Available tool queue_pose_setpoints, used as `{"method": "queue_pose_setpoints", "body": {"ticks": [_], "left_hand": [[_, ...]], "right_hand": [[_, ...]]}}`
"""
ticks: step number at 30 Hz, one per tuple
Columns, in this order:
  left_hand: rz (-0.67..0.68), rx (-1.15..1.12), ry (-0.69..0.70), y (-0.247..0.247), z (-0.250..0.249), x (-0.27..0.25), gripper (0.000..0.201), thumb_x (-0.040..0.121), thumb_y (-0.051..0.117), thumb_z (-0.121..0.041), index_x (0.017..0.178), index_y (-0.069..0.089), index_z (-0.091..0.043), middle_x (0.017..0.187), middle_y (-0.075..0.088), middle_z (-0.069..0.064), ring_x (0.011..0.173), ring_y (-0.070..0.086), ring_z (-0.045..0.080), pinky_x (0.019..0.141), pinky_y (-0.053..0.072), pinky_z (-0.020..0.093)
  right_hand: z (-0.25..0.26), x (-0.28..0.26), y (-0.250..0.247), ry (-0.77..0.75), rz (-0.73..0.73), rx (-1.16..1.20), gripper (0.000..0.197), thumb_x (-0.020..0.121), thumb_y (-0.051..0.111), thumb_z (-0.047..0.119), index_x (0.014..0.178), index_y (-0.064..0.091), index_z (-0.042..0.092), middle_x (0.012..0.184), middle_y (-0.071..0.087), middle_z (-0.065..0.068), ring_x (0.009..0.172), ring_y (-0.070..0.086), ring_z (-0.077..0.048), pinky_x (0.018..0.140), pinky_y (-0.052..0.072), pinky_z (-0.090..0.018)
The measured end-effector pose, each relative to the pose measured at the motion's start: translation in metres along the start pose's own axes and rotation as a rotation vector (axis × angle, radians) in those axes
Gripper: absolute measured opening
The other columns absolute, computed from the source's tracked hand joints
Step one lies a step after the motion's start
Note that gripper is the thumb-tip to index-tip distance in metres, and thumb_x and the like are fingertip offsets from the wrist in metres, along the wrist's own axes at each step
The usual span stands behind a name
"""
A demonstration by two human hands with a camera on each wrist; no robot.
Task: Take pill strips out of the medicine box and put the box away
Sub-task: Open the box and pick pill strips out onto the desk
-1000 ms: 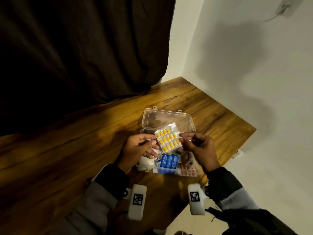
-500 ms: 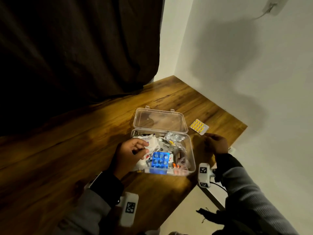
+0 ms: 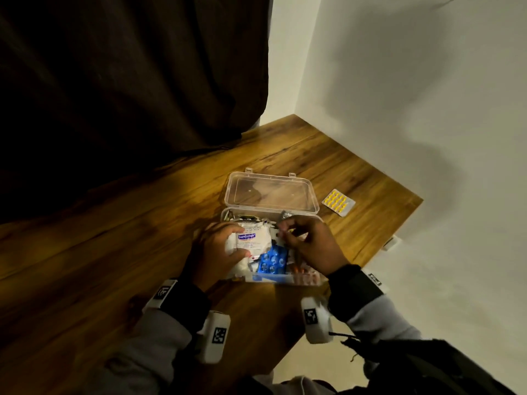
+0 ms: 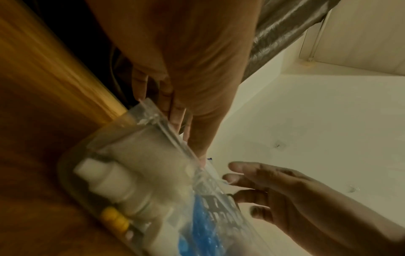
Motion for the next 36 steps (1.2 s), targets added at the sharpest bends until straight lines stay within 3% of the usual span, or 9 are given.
{"method": "queue_pose_setpoints", "body": {"ticks": [3, 6, 8, 13, 17, 21, 25, 32, 36], "left_hand": [[-0.005, 0.119, 0.015, 0.002, -0.006, -0.003, 0.056, 0.057, 0.049, -0.059, 0.101, 0.063, -0.027, 0.109, 0.068, -0.005, 0.107, 0.058, 0.017, 0.096, 0.017, 0.030], [-0.025, 0.043, -0.008, 0.000, -0.011, -0.006, 0.067, 0.059, 0.047, -0.064, 0.115, 0.057, -0.027, 0.118, 0.065, -0.004, 0.115, 0.054, 0.016, 0.104, 0.013, 0.028], [-0.075, -0.088, -0.038, -0.007, -0.006, -0.008, 0.068, 0.063, 0.052, -0.062, 0.119, 0.055, -0.023, 0.120, 0.063, -0.001, 0.114, 0.053, 0.015, 0.108, 0.028, 0.035], [-0.154, -0.042, -0.067, -0.019, 0.019, -0.014, 0.049, 0.070, 0.056, -0.052, 0.108, 0.060, -0.020, 0.114, 0.062, 0.004, 0.108, 0.054, 0.021, 0.096, 0.042, 0.043], [-0.187, -0.056, -0.169, -0.016, 0.029, -0.018, 0.030, 0.075, 0.066, -0.032, 0.102, 0.061, -0.018, 0.108, 0.064, 0.004, 0.104, 0.056, 0.022, 0.094, 0.043, 0.041], [-0.166, -0.194, -0.198, -0.013, 0.024, -0.021, 0.021, 0.082, 0.065, -0.015, 0.103, 0.062, -0.010, 0.105, 0.067, 0.007, 0.098, 0.060, 0.019, 0.083, 0.043, 0.029], [-0.125, -0.212, -0.207, -0.015, 0.029, -0.022, 0.022, 0.081, 0.066, -0.018, 0.102, 0.061, -0.019, 0.102, 0.069, 0.002, 0.095, 0.063, 0.017, 0.085, 0.053, 0.040], [-0.065, -0.224, -0.206, -0.022, 0.026, -0.026, 0.032, 0.080, 0.068, -0.019, 0.110, 0.058, -0.021, 0.106, 0.067, 0.002, 0.095, 0.063, 0.017, 0.084, 0.053, 0.038], [-0.032, -0.197, -0.181, -0.021, 0.025, -0.023, 0.037, 0.082, 0.064, -0.017, 0.116, 0.055, -0.023, 0.111, 0.065, 0.001, 0.095, 0.062, 0.018, 0.083, 0.051, 0.034]], "right_hand": [[0.004, 0.007, 0.023, 0.113, 0.105, -0.043, 0.041, 0.075, 0.070, 0.053, 0.105, 0.064, 0.026, 0.085, 0.072, 0.005, 0.078, 0.068, -0.009, 0.072, 0.056, -0.031], [0.001, 0.010, 0.017, 0.177, 0.056, 0.046, 0.019, 0.075, 0.077, 0.031, 0.087, 0.063, 0.026, 0.058, 0.066, 0.002, 0.050, 0.062, -0.010, 0.058, 0.052, -0.036], [-0.010, 0.008, -0.001, 0.224, -0.011, 0.094, 0.018, 0.074, 0.079, 0.023, 0.081, 0.063, 0.024, 0.061, 0.065, 0.001, 0.043, 0.057, -0.011, 0.053, 0.049, -0.035], [-0.027, 0.001, -0.040, 0.285, 0.052, -0.521, 0.026, 0.068, 0.078, 0.047, 0.088, 0.069, 0.032, 0.091, 0.070, 0.007, 0.090, 0.066, -0.015, 0.076, 0.053, -0.037], [0.013, 0.002, -0.026, -0.009, -0.073, -0.711, 0.033, 0.074, 0.073, 0.038, 0.106, 0.066, 0.032, 0.109, 0.066, 0.002, 0.103, 0.061, -0.022, 0.085, 0.048, -0.041], [0.053, 0.012, 0.027, -0.318, 0.139, -0.711, 0.033, 0.080, 0.066, 0.028, 0.112, 0.063, 0.038, 0.120, 0.063, 0.011, 0.112, 0.054, -0.016, 0.090, 0.037, -0.040], [0.058, 0.022, 0.057, -0.431, 0.212, -0.929, 0.033, 0.083, 0.059, 0.026, 0.114, 0.064, 0.036, 0.121, 0.065, 0.002, 0.109, 0.057, -0.025, 0.086, 0.036, -0.041], [0.044, 0.019, 0.008, -0.127, 0.030, -0.312, 0.015, 0.081, 0.070, 0.037, 0.093, 0.073, 0.029, 0.076, 0.074, 0.003, 0.069, 0.067, -0.009, 0.064, 0.051, -0.031], [0.027, 0.010, -0.017, 0.053, -0.027, 0.237, 0.008, 0.080, 0.070, 0.001, 0.080, 0.072, 0.009, 0.056, 0.070, 0.006, 0.050, 0.058, -0.001, 0.053, 0.048, -0.015]]}}
Point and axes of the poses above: each hand's wrist, its own x-axis towards the middle knuckle, its own y-axis out of the palm, z = x × y, the point moved 3 cm from there along x, towards the middle knuckle
